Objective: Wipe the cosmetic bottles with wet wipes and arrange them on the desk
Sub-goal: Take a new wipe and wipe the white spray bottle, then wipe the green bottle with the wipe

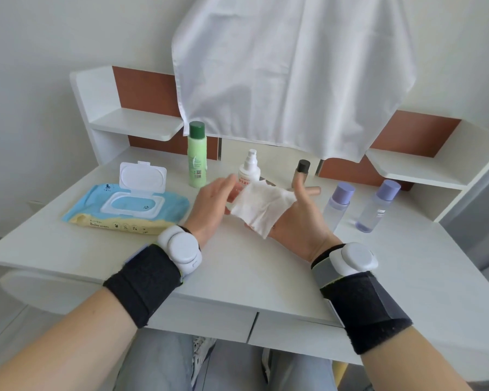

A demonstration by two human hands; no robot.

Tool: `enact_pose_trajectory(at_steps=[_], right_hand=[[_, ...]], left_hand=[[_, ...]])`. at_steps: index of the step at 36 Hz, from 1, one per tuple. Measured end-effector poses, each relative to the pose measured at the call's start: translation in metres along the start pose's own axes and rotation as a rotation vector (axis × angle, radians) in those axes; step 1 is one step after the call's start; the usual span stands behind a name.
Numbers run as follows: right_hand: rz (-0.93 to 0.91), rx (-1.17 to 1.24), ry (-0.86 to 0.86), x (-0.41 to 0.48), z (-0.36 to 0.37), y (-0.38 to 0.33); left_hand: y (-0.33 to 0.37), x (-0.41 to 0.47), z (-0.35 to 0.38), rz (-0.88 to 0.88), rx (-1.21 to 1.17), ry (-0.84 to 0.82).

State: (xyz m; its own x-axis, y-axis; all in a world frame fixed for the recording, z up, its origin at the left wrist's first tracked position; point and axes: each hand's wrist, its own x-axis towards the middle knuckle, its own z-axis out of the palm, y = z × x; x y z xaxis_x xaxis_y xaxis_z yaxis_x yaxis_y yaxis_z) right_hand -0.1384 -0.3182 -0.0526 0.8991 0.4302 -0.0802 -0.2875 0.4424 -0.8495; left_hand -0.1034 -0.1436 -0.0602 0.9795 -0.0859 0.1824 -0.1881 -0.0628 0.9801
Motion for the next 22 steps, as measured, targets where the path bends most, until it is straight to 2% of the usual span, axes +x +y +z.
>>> enact_pose_trajectory(at_steps=[3,8,15,18,22], right_hand=[[0.021,-0.15,0.103,0.003,-0.001,0.007],[-0.037,-0.228,0.279,0.003,0.006,0.009],[-0.142,-0.096,0.365,0.002,0.008,0.005],[-0.171,-0.004,0.415,0.003,0.003,0.004],[-0.151,0.01,0.397,0.003,0.004,0.003]], left_hand=[[-0.004,-0.006,0.004,0.021,0.075,-0.107],[-0.008,-0.002,0.0,0.027,0.073,-0.051],[-0.012,0.002,0.001,-0.03,0.123,0.004],[-0.009,0.006,-0.001,0.009,0.183,0.078],[0.011,0.018,-0.015,0.207,0.347,0.29]])
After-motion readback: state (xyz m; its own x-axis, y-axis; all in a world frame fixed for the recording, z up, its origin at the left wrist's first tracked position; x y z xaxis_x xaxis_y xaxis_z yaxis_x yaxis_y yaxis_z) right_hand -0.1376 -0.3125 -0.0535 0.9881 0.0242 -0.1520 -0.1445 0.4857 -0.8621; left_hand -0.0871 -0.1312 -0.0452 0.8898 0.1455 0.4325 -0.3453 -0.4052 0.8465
